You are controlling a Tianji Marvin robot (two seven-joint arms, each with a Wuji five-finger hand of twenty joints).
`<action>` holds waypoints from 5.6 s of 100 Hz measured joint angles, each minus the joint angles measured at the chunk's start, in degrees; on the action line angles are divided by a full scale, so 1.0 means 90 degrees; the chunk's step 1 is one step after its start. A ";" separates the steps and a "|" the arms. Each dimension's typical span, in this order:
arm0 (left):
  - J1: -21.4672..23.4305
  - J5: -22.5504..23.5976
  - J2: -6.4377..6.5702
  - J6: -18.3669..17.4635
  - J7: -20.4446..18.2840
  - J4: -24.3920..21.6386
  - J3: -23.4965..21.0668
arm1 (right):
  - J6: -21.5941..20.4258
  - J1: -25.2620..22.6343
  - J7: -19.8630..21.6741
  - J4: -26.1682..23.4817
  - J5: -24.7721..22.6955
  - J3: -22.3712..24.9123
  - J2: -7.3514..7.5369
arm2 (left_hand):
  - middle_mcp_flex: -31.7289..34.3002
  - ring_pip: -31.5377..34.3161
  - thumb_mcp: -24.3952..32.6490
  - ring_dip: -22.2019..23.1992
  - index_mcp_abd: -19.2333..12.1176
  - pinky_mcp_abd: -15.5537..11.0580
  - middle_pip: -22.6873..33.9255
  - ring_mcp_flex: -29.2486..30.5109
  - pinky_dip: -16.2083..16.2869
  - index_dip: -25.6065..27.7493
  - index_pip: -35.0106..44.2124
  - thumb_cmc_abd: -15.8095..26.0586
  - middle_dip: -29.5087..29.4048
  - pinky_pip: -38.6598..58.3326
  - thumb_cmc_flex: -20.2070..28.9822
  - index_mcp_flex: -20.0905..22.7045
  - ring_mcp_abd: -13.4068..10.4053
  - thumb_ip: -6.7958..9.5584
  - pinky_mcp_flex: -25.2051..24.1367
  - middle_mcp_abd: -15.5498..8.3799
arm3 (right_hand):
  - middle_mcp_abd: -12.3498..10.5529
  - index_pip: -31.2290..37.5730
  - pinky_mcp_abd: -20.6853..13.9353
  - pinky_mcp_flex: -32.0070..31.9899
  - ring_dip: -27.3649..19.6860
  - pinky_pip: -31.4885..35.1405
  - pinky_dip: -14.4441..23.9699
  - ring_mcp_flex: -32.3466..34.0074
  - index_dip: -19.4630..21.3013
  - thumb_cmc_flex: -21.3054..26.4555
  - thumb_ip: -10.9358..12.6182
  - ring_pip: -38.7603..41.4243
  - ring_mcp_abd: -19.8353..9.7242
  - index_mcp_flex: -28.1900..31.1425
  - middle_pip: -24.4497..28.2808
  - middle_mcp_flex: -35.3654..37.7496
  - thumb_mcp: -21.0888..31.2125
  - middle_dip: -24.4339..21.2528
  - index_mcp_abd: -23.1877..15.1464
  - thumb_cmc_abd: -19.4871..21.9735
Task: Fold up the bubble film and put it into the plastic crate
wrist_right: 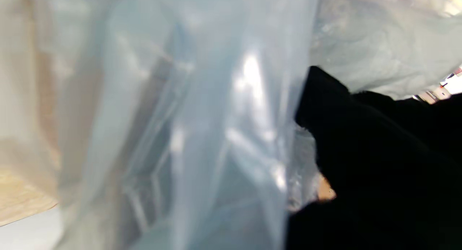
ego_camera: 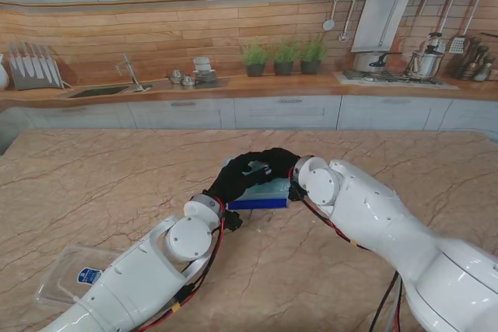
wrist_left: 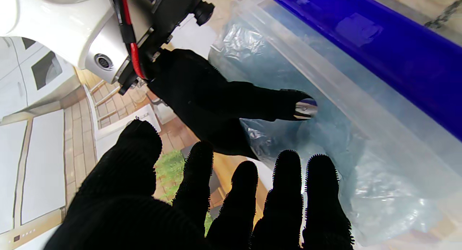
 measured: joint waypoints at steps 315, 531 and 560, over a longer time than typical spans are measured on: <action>-0.0161 -0.0753 -0.0231 0.0978 -0.0113 0.0221 0.0032 | 0.0573 -0.1419 0.0252 -0.2530 -0.0878 0.1526 0.1023 | -0.0082 0.0103 -0.0461 -0.0259 0.0391 -0.0157 -0.0007 -0.0162 0.0002 -0.0320 -0.0321 0.0403 -0.0134 0.0129 0.0226 -0.0027 0.0148 0.0069 -0.0139 0.0300 | 0.0184 -0.1963 -0.0237 0.0522 -0.2136 -0.1472 -0.3261 -0.1201 -0.0421 0.0864 0.0529 -0.2874 0.0178 0.0785 -0.1791 -0.1043 0.1892 -0.0535 0.1652 0.0851; 0.0282 0.0180 0.0197 0.1223 -0.0414 -0.0875 -0.0234 | 0.1155 -0.0427 -0.0245 -0.1008 -0.0897 -0.0124 0.0368 | -0.0063 0.0248 -0.1027 -0.0022 0.0324 0.0451 -0.0006 -0.0061 0.0203 -0.0368 -0.0491 0.0480 -0.0120 0.0616 0.0286 0.0170 0.0451 0.0069 0.0045 0.0238 | 0.0035 -0.0929 -0.0438 -0.0012 -0.1631 -0.1473 -0.3225 -0.1556 -0.0557 0.0927 0.0456 -0.2301 0.0071 0.0757 -0.1711 -0.1077 0.1408 -0.0470 0.0722 0.0483; -0.0022 -0.0263 0.0043 0.1426 -0.0470 -0.0314 -0.0048 | 0.1103 -0.0583 -0.0286 -0.1171 -0.1029 0.0085 0.0435 | -0.0291 0.0110 -0.1029 -0.0079 0.0324 0.0175 -0.0021 -0.0173 0.0203 -0.0368 -0.0493 0.0483 -0.0109 0.0614 0.0294 0.0150 0.0505 0.0069 -0.0138 0.0302 | 0.0037 -0.0790 -0.0428 -0.0067 -0.1636 -0.1473 -0.3163 -0.1558 -0.0557 0.0865 0.0457 -0.2313 0.0084 0.0686 -0.1711 -0.1077 0.1339 -0.0470 0.0648 0.0483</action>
